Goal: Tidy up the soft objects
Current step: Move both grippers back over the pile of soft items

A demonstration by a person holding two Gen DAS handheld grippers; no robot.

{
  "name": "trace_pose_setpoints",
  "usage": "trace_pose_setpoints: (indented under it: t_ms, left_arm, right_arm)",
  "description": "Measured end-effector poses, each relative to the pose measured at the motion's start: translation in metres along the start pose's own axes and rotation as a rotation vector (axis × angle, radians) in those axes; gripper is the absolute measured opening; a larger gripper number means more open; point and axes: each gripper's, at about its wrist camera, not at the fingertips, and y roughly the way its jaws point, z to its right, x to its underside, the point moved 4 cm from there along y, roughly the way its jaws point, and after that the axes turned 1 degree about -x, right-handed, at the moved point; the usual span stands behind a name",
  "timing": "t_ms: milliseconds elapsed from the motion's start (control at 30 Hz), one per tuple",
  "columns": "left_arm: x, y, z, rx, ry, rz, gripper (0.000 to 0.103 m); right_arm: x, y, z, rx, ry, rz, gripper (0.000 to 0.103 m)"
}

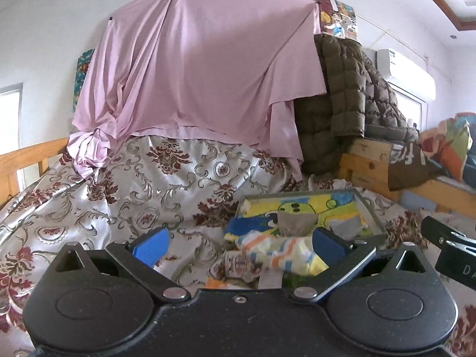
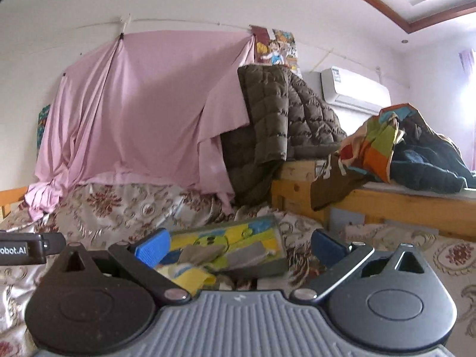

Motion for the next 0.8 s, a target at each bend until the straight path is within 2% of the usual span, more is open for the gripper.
trace_pose_setpoints:
  t_ms: [433, 800]
  left_arm:
    - [0.048, -0.008, -0.027, -0.008, -0.016, -0.123, 0.102]
    - [0.068, -0.005, -0.021, -0.019, 0.064, -0.177, 0.102]
  right_arm:
    - [0.034, -0.022, -0.007, 0.003, 0.004, -0.260, 0.103]
    - [0.051, -0.019, -0.018, 0.000, -0.051, -0.368, 0.103]
